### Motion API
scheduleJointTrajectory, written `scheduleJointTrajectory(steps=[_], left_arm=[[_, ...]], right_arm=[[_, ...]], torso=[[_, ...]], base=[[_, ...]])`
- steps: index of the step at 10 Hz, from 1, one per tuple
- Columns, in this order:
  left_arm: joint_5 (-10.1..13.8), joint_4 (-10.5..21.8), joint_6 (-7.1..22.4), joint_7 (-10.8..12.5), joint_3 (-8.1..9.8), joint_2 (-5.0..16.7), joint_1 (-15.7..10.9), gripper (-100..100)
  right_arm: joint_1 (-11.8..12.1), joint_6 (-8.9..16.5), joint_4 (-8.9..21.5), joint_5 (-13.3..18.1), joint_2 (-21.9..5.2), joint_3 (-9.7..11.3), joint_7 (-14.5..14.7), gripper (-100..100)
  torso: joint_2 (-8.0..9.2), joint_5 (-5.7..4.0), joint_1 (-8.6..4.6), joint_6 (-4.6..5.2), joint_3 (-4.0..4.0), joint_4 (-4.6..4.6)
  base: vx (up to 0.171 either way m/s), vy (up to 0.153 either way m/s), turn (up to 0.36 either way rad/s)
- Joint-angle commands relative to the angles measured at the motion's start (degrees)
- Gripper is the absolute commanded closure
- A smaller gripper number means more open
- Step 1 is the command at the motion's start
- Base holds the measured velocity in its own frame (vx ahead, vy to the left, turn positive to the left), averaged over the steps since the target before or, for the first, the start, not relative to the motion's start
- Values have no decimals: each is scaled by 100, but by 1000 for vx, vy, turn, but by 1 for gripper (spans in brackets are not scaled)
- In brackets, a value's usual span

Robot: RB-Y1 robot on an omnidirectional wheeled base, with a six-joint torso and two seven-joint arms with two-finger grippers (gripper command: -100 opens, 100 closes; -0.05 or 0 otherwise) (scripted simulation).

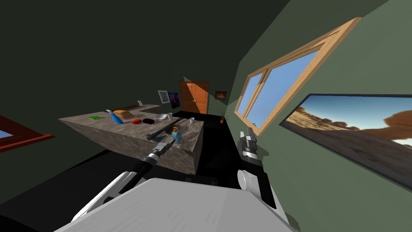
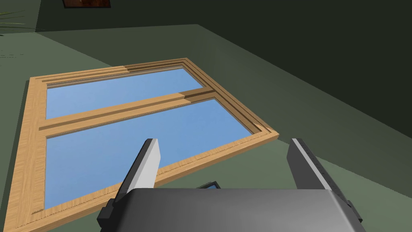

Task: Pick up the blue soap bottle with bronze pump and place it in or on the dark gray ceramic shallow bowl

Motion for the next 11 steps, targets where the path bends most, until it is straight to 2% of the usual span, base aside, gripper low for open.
scheduleJointTrajectory(steps=[1, 5, 6, 7, 9, 10, 11], left_arm=[[0, 0, 0, 0, 0, 0, 0, 100], [0, 0, 0, 0, 0, 0, 0, 100], [0, 0, 0, 0, 0, 0, 0, 0], [-40, 91, -104, 116, -6, 11, -11, -100], [-111, 276, -284, 270, -17, -17, -72, -100], [-147, 395, -352, 266, -11, -78, -147, -100], [-115, 492, -375, 117, -41, -178, -257, -100]], right_arm=[[0, 0, 0, 0, 0, 0, 0, 0], [0, 0, 0, 0, 0, 0, 0, 0], [0, 0, 0, 0, 0, 0, 0, 0], [0, 0, 0, 0, 0, 0, 0, 0], [0, 0, 0, 0, 0, 0, 0, 0], [-1, 0, 0, 0, 0, 0, 0, 0], [-1, 0, 0, 0, 0, 0, 0, 0]], torso=[[0, 0, 0, 0, 0, 0], [6, 0, 0, 0, 4, 2], [6, 0, 0, 0, 4, 2], [7, 0, 0, 0, 4, 2], [27, 2, 7, -3, 15, 6], [36, 3, 12, -3, 21, 8], [38, 4, 15, 0, 22, 9]], base=[[0, 0, 0], [0, 0, 0], [0, 0, 0], [-34, 7, 231], [-76, 24, 223], [-83, 42, 78], [-59, 31, -175]])
